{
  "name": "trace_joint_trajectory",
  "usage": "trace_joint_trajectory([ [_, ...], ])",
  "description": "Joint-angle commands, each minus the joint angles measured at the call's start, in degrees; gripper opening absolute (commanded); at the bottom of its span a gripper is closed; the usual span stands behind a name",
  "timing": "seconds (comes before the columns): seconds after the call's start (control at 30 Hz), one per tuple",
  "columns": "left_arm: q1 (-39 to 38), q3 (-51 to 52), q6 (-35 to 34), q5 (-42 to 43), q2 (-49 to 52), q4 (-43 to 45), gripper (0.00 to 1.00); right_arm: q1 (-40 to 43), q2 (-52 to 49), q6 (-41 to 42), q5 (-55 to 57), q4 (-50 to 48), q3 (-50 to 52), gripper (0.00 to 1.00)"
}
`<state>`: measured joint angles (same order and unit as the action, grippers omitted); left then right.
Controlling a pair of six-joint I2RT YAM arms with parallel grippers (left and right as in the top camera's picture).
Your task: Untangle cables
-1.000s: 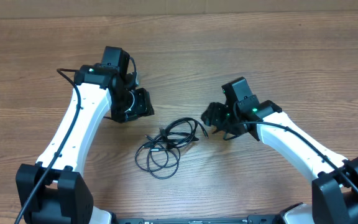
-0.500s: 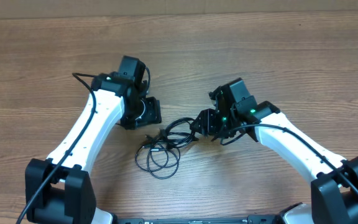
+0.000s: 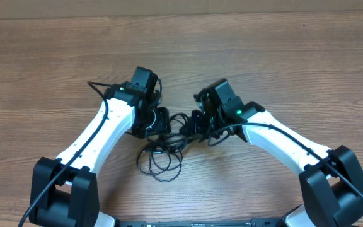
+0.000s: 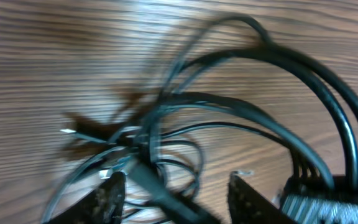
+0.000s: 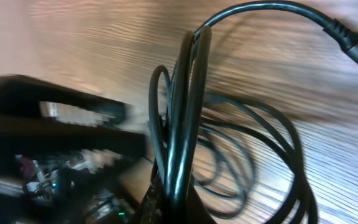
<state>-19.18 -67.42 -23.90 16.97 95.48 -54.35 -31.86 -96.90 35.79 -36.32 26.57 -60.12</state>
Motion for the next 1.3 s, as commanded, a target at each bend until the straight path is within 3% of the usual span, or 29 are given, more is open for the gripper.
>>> trace_joint_trajectory([
  [0.0,-0.8,0.3,-0.1,4.4,0.0,1.0,0.57,0.1,1.8,-1.8,-7.5,-0.7,-2.4,0.04],
  [0.17,-0.8,0.3,-0.1,1.7,0.0,2.8,0.53,1.0,1.8,-3.3,-22.4,-2.3,-2.4,0.04],
  [0.33,-0.8,0.3,-0.1,1.8,0.0,2.7,0.38,2.0,1.8,-4.8,-30.4,-4.8,-2.4,0.04],
  [0.4,-0.8,0.3,-0.1,2.6,0.0,1.9,0.41,2.7,1.9,-4.8,-30.4,-4.9,-2.4,0.04],
  [0.43,-0.8,0.3,-0.1,3.0,0.0,1.0,0.56,3.7,1.9,-4.8,-30.0,-4.9,-2.4,0.04],
  [0.53,-0.8,0.3,-0.1,3.6,0.0,-0.6,0.57,5.4,1.9,-4.8,-26.2,-4.8,-2.4,0.04],
  [0.73,-0.7,0.3,2.5,13.6,0.0,-1.7,0.57,6.9,1.9,-4.8,-19.6,-3.1,-2.4,0.04],
  [0.9,-0.7,0.3,2.5,15.7,0.0,-1.8,0.35,6.7,1.9,-4.8,-18.7,-3.0,-2.4,0.04],
  [1.07,-0.7,0.3,2.2,16.1,0.0,-2.1,0.29,6.7,1.9,-4.7,-18.1,-2.7,-2.4,0.04],
  [1.17,-0.7,0.3,2.0,15.9,0.0,-1.8,0.06,6.7,1.9,-4.7,-18.2,-2.7,-2.4,0.04],
  [1.27,-0.3,0.3,0.9,9.0,0.0,0.6,0.05,6.7,1.9,-4.5,-21.8,-2.7,-2.4,0.04],
])
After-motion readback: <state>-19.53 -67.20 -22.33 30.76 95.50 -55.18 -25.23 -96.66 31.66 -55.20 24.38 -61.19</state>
